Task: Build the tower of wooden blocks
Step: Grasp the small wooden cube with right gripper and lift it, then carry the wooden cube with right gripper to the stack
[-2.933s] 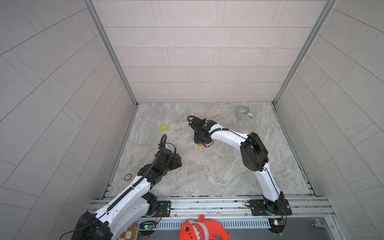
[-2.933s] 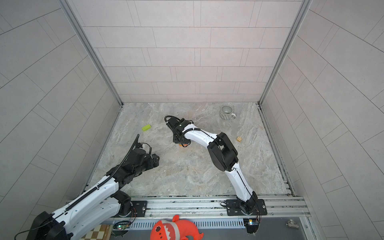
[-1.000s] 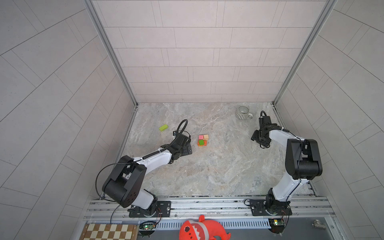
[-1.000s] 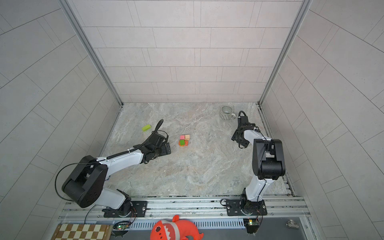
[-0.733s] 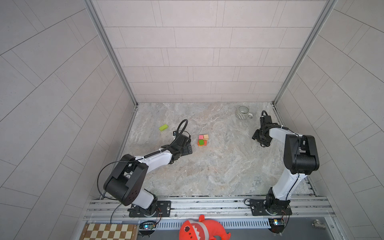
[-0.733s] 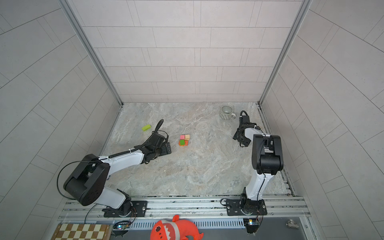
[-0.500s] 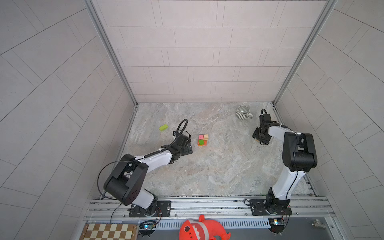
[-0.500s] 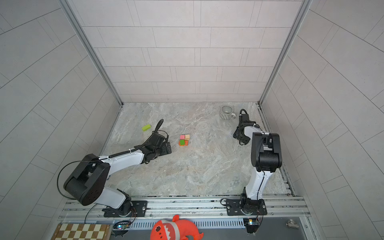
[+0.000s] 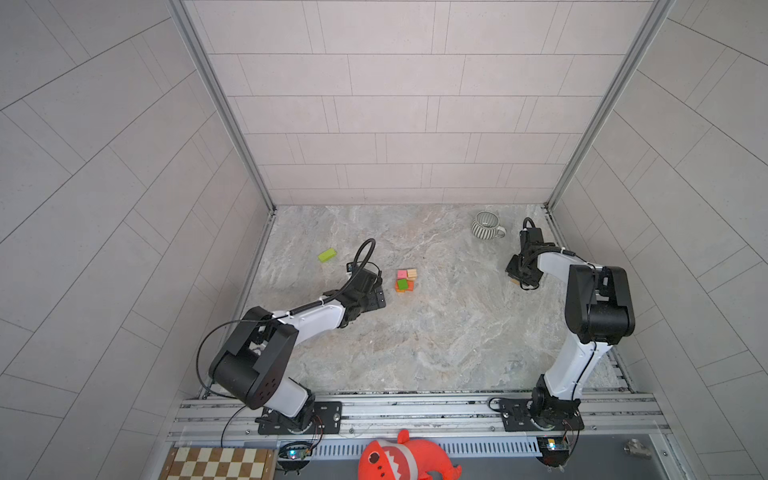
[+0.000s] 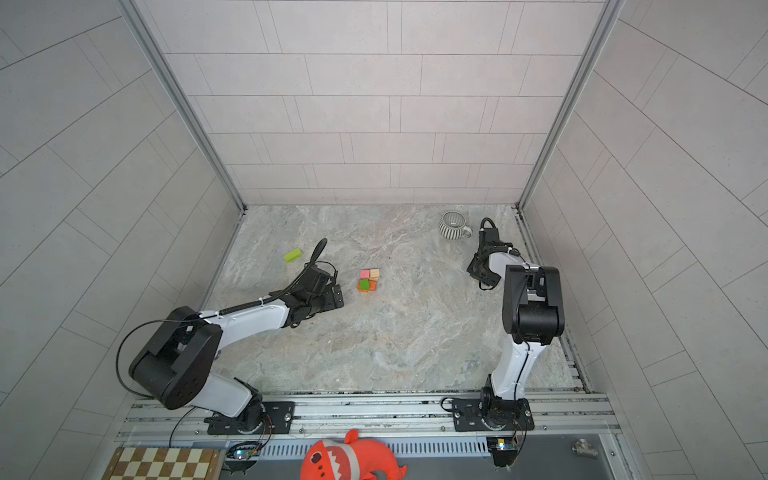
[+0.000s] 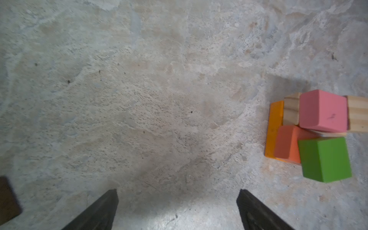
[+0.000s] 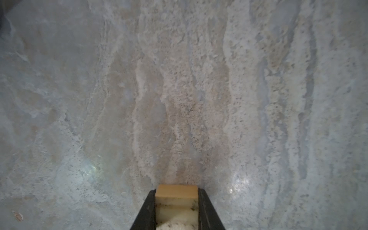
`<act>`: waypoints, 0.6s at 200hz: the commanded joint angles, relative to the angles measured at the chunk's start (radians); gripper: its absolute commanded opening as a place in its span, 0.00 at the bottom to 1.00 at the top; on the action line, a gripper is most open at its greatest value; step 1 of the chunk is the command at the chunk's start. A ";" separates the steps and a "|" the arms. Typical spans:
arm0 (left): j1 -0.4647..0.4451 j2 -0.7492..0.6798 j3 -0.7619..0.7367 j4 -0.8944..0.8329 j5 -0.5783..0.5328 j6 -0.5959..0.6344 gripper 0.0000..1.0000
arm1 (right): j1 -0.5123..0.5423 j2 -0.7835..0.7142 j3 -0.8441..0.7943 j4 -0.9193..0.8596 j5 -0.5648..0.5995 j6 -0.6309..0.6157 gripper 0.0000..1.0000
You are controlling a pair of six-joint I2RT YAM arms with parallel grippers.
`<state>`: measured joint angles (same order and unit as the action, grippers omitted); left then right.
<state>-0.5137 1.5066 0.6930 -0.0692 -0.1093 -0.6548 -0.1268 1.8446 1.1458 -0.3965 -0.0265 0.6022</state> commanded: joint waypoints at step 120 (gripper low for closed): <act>0.010 -0.105 -0.021 -0.105 -0.035 0.022 1.00 | 0.514 -0.229 -0.033 -0.061 -0.122 0.032 0.24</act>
<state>-0.5125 1.4330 0.6788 -0.1448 -0.1249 -0.6529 0.3069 1.6215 1.0725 -0.4263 -0.1322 0.6117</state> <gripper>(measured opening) 0.992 0.284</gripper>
